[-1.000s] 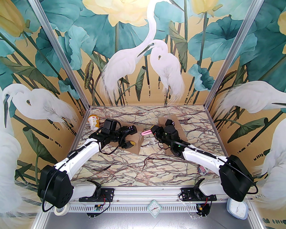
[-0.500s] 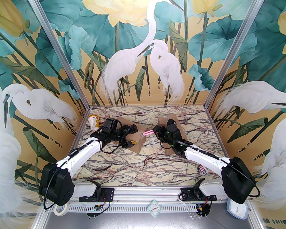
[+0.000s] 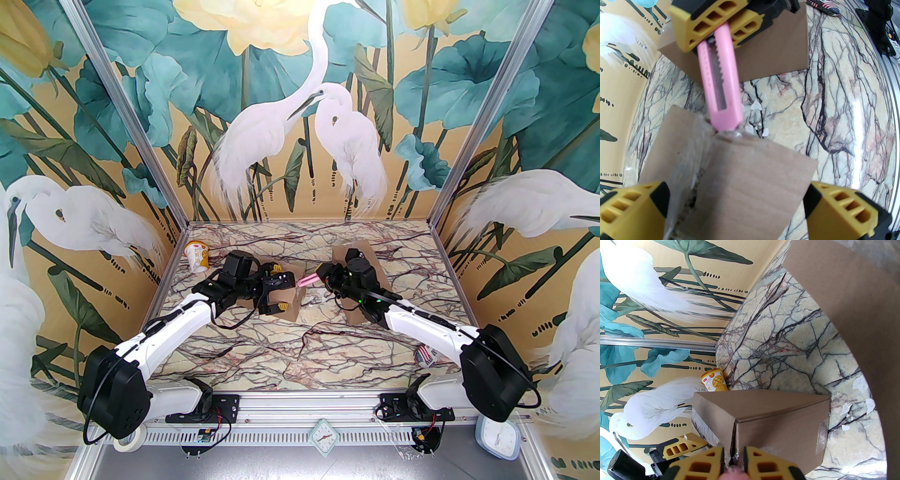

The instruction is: Unpack the express box

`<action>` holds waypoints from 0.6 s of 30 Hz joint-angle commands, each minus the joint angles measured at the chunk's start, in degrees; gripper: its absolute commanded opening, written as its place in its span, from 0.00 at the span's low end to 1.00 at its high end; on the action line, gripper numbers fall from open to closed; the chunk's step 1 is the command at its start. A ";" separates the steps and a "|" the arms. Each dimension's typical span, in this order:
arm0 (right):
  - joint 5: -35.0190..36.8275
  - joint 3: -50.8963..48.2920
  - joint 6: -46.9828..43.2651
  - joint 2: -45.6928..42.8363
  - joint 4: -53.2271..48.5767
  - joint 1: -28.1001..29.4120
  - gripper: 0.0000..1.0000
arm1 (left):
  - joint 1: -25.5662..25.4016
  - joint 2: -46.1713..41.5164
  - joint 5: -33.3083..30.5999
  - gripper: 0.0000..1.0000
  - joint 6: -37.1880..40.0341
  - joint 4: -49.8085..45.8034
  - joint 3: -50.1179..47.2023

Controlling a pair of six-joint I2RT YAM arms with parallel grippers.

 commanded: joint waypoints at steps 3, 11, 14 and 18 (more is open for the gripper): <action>-7.13 1.97 -1.17 1.10 -0.44 0.77 0.00 | -0.26 2.90 -2.34 1.00 0.26 3.19 3.80; -7.66 0.81 -3.14 -1.21 -2.61 0.59 0.00 | 2.82 5.41 -1.07 0.92 -5.27 0.89 5.80; -7.66 -0.59 -3.28 -2.60 -2.66 0.00 0.00 | 4.51 5.88 0.43 0.89 -7.11 0.23 6.19; -8.19 -2.09 -3.74 -4.18 -2.68 -0.60 0.00 | 5.98 6.57 1.49 0.87 -7.42 -0.78 6.08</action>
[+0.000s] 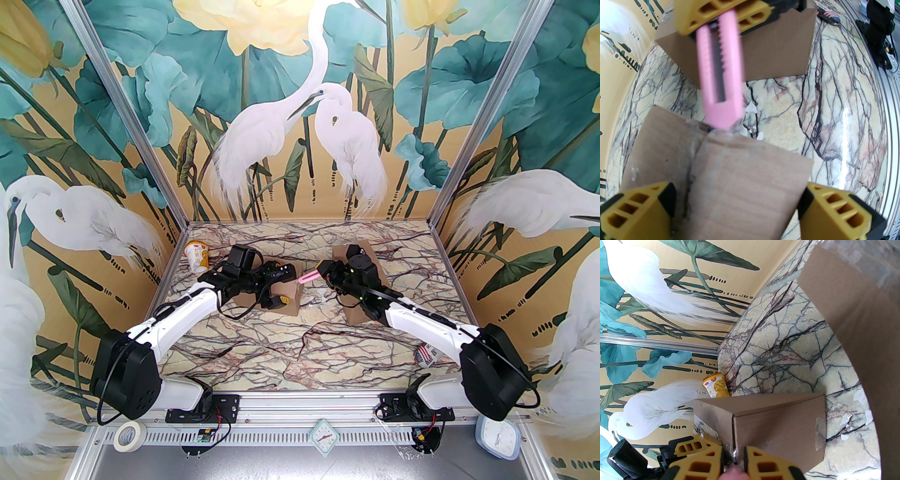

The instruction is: Unpack the express box

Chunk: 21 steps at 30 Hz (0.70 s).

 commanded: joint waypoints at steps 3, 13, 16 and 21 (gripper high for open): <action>-5.47 -2.43 -1.06 -3.65 -1.45 -0.11 0.00 | 2.76 1.54 -1.59 0.87 -3.14 1.64 1.30; -1.04 -3.32 -2.72 -7.95 -2.46 -2.46 0.00 | 2.61 -1.45 2.72 0.90 0.17 0.18 -0.80; 3.03 -4.43 -3.41 -11.55 -2.78 -3.91 0.00 | 1.96 -3.15 2.40 0.91 1.90 -0.86 -2.50; 3.62 -0.47 -7.30 -12.21 -8.18 -5.02 0.00 | 1.12 -5.17 -0.80 0.93 -0.67 -0.85 -3.74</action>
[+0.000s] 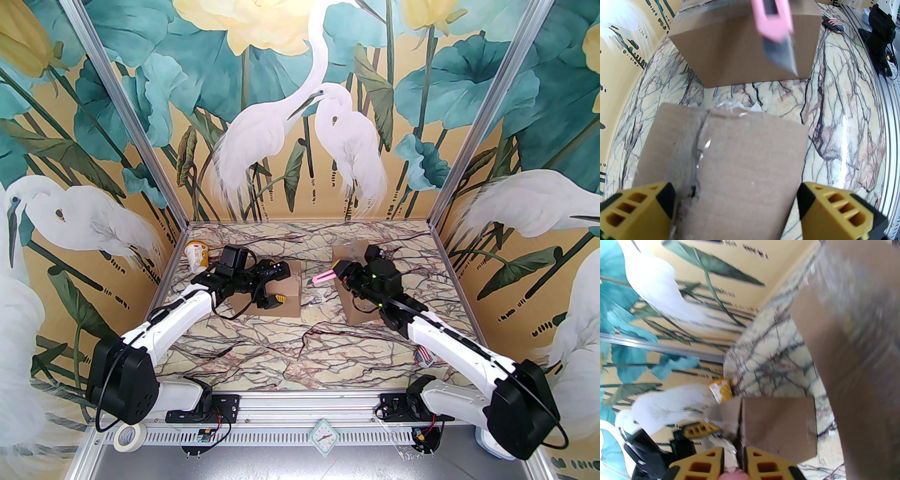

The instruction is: Unpack the express box

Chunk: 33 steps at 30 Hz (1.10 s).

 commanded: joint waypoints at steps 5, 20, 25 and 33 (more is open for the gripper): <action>0.74 7.77 -7.82 1.49 -12.03 2.93 0.00 | 1.25 -0.98 -9.51 0.96 -2.67 -2.58 0.27; 2.95 6.06 -0.61 10.31 -13.39 9.73 0.00 | 3.46 2.25 -14.34 0.99 -22.07 0.07 7.65; 1.48 7.21 1.58 18.86 -9.38 9.72 0.00 | 3.35 1.12 -13.92 1.00 -28.73 -0.33 9.39; -1.69 11.38 3.21 31.77 -8.90 9.38 0.00 | 3.36 -0.32 -20.48 0.99 -38.98 -5.93 14.44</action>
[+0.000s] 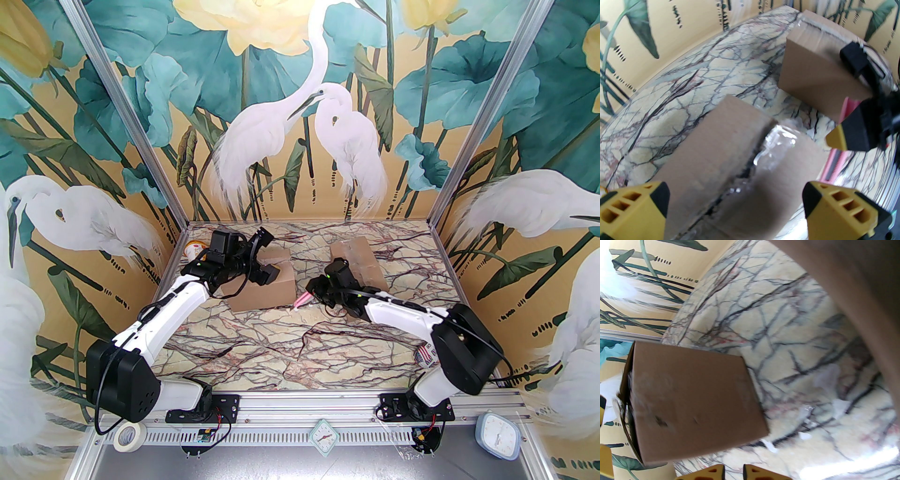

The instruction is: Unpack the express box

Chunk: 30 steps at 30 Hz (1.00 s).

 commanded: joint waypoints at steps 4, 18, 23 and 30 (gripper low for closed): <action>-5.22 2.29 4.02 8.72 -4.43 -0.74 0.01 | 0.27 -2.32 -7.83 0.99 -7.50 -4.96 3.94; 0.84 -0.62 -4.72 -9.52 -14.50 -5.98 0.00 | 0.24 -4.77 -7.89 0.99 -7.18 -4.08 0.83; -0.41 1.72 -8.03 -9.62 -17.84 -7.87 0.00 | 0.45 -3.67 -9.68 0.99 -8.01 -5.51 2.26; 0.25 7.05 -6.81 -9.93 -17.76 -2.38 0.00 | 2.02 -4.58 -9.96 1.00 -10.90 -7.60 4.98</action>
